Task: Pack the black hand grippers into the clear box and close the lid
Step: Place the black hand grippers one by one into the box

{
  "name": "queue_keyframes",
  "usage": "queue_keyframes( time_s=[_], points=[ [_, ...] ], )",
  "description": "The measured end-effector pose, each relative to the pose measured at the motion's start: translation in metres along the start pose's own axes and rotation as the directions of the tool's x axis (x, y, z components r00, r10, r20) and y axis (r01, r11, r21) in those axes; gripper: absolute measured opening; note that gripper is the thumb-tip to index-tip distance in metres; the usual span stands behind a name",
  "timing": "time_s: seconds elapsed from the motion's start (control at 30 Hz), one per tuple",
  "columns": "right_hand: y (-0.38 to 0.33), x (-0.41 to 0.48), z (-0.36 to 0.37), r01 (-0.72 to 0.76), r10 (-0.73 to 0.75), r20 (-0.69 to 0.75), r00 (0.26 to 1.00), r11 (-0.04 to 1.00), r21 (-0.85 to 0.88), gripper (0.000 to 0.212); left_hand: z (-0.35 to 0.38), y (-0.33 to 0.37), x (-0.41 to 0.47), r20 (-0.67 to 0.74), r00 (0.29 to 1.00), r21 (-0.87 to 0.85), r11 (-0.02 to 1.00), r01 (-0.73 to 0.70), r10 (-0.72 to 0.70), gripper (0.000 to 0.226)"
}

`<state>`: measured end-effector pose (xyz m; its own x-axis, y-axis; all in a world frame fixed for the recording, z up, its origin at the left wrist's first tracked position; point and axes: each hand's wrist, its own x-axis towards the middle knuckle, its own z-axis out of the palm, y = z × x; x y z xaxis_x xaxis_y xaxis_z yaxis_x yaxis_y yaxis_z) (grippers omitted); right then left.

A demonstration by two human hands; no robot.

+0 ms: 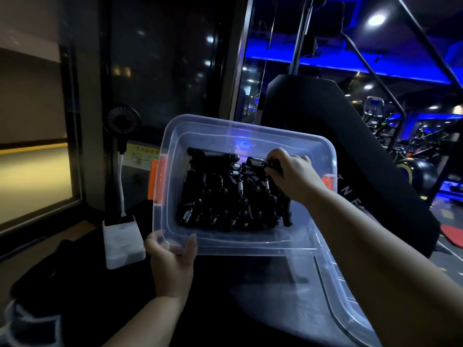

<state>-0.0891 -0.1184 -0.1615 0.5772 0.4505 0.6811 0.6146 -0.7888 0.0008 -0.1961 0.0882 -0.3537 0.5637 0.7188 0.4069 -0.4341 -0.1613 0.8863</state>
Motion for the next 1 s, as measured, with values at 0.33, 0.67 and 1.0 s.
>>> queue_keyframes(
  time_s=[0.33,0.67,1.0],
  points=[
    [0.02,0.033,0.028,0.103,-0.107,-0.031,0.994,0.988,-0.117,0.023,0.002,-0.003,0.003,-0.036,0.998,0.078,0.996,-0.051,0.054,0.06],
    [0.031,0.046,0.053,0.075,-0.078,-0.018,0.997,0.988,-0.131,0.022,0.002,0.001,0.002,-0.035,0.999,0.053,0.998,-0.032,0.034,0.059],
    [0.035,0.051,0.068,-0.018,0.028,0.107,0.994,0.995,-0.099,0.023,0.002,-0.001,0.001,-0.039,0.997,0.012,0.997,-0.071,0.071,0.057]
  ],
)
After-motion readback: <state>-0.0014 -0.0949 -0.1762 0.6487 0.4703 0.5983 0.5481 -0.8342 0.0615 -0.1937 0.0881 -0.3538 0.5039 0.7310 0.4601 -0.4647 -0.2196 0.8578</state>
